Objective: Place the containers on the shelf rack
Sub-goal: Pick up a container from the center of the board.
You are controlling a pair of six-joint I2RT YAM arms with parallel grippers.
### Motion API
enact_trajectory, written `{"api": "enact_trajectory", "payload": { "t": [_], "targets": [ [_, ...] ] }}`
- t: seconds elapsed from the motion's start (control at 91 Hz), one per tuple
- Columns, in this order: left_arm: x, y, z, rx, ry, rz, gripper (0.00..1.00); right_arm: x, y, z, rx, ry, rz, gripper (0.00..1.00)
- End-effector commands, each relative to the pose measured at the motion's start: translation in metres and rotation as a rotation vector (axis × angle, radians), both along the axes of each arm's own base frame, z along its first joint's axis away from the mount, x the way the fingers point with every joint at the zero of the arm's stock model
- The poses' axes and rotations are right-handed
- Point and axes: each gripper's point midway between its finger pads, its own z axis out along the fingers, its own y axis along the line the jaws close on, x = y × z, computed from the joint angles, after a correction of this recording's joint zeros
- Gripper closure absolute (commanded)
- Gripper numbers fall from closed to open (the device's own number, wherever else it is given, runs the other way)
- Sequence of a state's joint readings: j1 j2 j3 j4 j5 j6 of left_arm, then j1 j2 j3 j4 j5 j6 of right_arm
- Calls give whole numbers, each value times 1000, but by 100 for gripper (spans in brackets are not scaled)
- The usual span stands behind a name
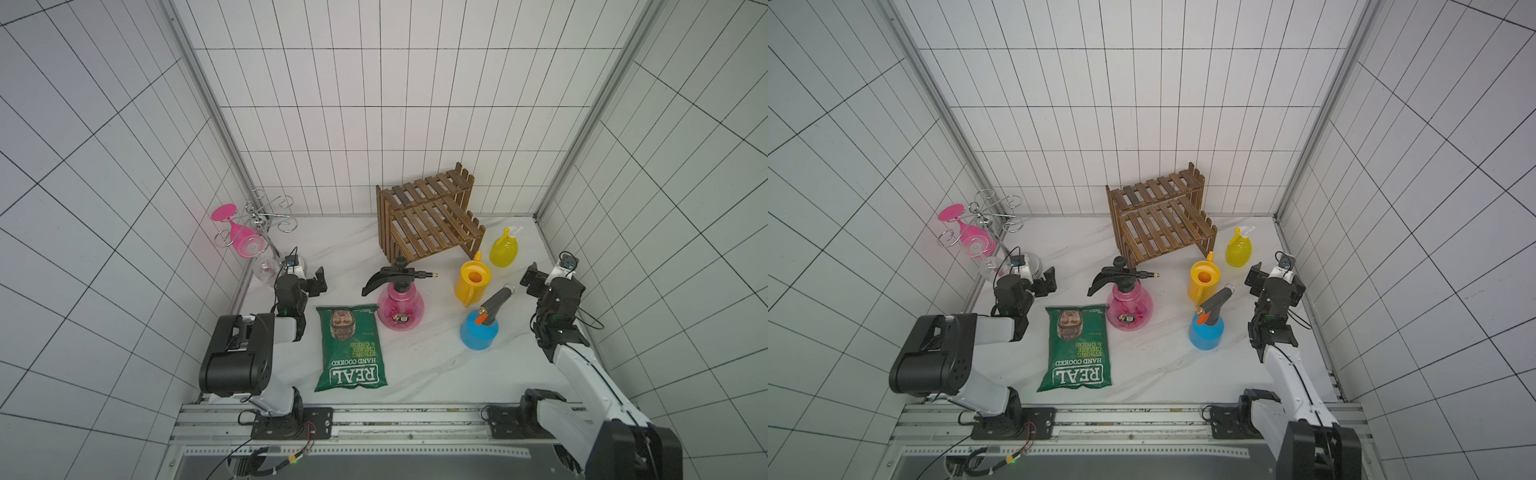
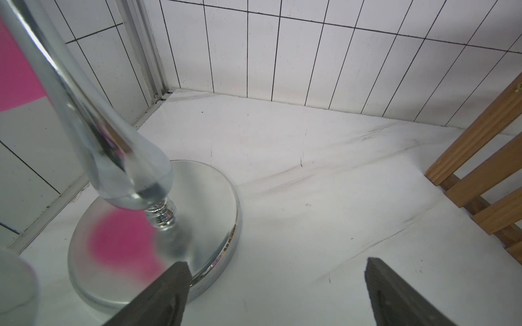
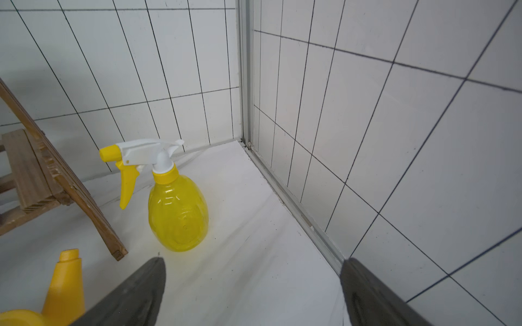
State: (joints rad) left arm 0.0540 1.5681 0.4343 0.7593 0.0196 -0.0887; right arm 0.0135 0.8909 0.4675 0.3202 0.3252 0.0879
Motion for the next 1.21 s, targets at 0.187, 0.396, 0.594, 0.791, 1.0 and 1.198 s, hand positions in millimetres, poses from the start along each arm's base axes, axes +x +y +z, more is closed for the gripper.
{"api": "enact_trajectory", "payload": {
  "t": [0.187,0.396,0.594,0.791,1.0,1.198],
  "targets": [
    [4,1,12,8,-36,1,2,-59,10,54,99,42,40,1],
    [7,0,18,12,-37,-6,2,-88,20,85,209,21,84,1],
    [-5,4,42,-27,34,38,2,-92,55,96,350,-19,264,1],
    [-33,-3,63,-53,37,35,2,-96,76,101,445,-75,377,1],
    [-69,-11,93,-100,40,14,2,-108,96,109,423,-106,484,1],
    [-101,-14,139,-210,-31,40,1,-116,109,116,404,-125,554,1]
  ]
}}
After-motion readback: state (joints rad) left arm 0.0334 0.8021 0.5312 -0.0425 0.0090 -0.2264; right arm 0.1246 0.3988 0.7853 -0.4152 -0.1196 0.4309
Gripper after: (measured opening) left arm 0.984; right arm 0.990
